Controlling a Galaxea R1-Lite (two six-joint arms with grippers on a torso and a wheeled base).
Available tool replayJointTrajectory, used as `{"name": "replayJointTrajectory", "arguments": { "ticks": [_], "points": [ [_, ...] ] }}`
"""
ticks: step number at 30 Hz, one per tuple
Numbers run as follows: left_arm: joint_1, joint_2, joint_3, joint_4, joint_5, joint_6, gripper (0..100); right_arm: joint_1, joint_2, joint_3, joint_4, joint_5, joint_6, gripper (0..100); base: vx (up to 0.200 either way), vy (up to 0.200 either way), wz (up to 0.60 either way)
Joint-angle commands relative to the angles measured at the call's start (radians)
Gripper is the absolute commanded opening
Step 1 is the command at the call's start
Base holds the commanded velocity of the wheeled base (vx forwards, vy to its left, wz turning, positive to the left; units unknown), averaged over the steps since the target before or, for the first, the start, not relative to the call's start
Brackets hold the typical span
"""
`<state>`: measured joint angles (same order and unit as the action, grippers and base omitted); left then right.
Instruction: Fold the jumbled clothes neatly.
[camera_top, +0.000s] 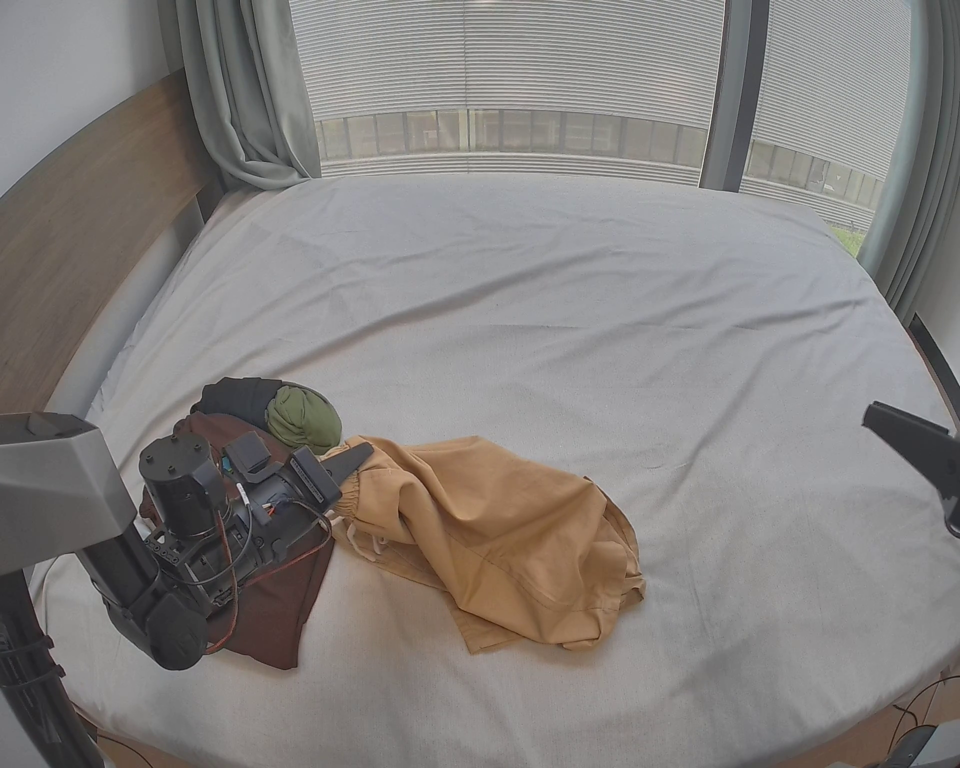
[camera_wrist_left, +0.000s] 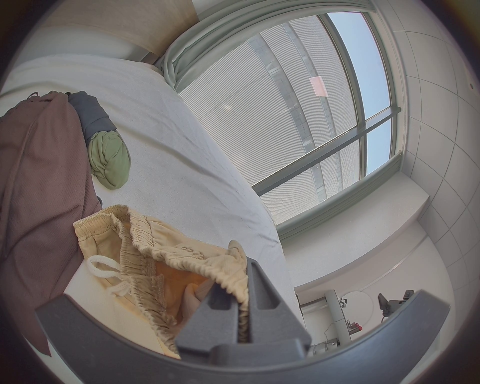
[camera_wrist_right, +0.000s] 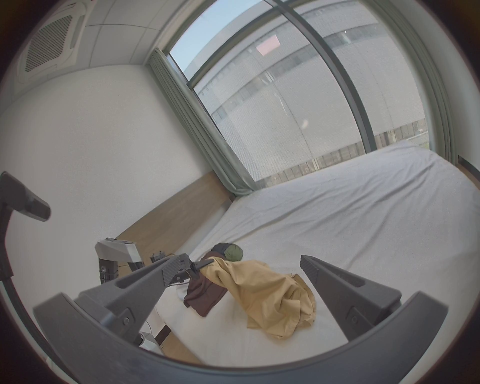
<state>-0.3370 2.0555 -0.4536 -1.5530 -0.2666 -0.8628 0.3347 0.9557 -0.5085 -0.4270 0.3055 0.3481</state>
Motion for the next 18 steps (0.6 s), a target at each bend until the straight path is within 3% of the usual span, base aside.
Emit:
{"name": "replayJointTrajectory", "arguments": {
  "ticks": [1,10,18],
  "points": [
    [-0.002,-0.014,0.007,0.001,0.004,-0.001,0,0.018,0.173,0.015,-0.044,0.003,0.005,100,0.000,0.000,0.00],
    [0.004,-0.009,0.003,0.001,0.004,-0.001,0,0.032,0.426,0.128,-0.326,0.017,0.008,100,0.000,0.000,0.00],
    [0.001,-0.002,0.004,0.001,0.006,-0.001,0,0.018,0.564,0.154,-0.389,0.035,0.015,100,0.000,0.000,0.00]
  ]
}}
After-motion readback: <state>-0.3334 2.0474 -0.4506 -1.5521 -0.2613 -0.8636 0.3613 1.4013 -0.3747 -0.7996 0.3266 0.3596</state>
